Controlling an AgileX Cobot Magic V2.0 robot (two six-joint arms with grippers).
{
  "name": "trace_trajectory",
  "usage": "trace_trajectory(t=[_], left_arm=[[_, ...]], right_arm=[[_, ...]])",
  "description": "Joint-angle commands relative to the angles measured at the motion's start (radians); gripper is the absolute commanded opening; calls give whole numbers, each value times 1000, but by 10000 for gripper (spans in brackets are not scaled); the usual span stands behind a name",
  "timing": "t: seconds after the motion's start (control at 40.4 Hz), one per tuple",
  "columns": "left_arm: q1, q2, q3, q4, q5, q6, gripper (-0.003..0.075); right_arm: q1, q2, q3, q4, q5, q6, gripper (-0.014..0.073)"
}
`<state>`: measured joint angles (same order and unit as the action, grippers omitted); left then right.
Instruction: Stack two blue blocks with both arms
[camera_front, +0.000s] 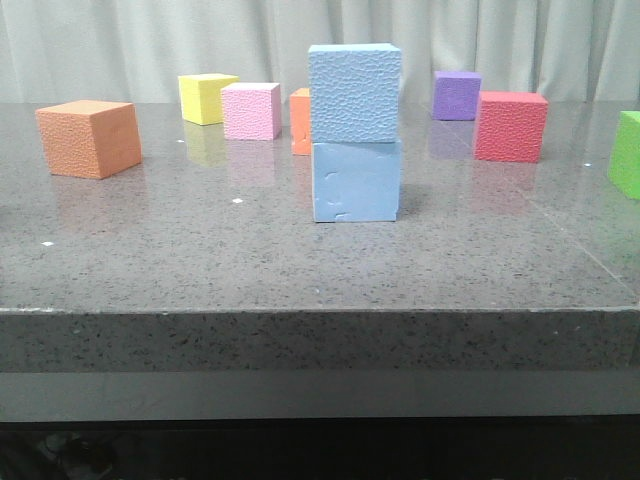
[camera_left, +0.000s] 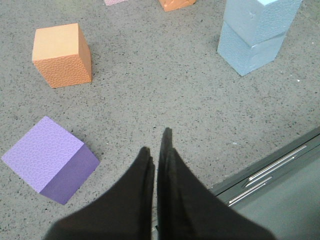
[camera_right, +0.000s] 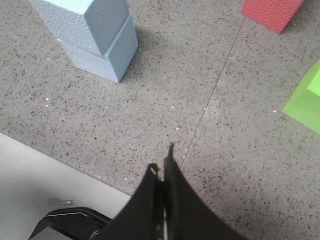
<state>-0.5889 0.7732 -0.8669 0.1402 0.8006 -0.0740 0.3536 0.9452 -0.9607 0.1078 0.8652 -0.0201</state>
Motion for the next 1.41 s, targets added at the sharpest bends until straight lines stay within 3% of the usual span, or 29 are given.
trace_trajectory(t=[0.0,0.471,0.594,0.768,0.892,1.114,1.387], left_arm=[[-2,-2,-26,7,-66,-13,-18],[3,-17,2,10,-96,-13,-18],[86,-115,111,26,-253,-11,-18],[288,-326,361,18,-541,-11,-18],[411,-472,531,-20,-671,-11,-18],[554,-710,778,-181,-731,-11,-18],[561,-802,910,-205,-795,-7,-18]], right_arm=[[-4,-9,-23,5,-61,-6,-69],[-4,-9,-23,5,-61,-6,-69],[-4,-9,-23,5,-61,-6,-69],[-4,-9,-23,5,-61,-6,-69],[-4,-9,-23,5,-61,-6,-69],[-4,-9,-23,5,-61,-6,-69],[-4,-9,-23,5,-61,-6,-69]])
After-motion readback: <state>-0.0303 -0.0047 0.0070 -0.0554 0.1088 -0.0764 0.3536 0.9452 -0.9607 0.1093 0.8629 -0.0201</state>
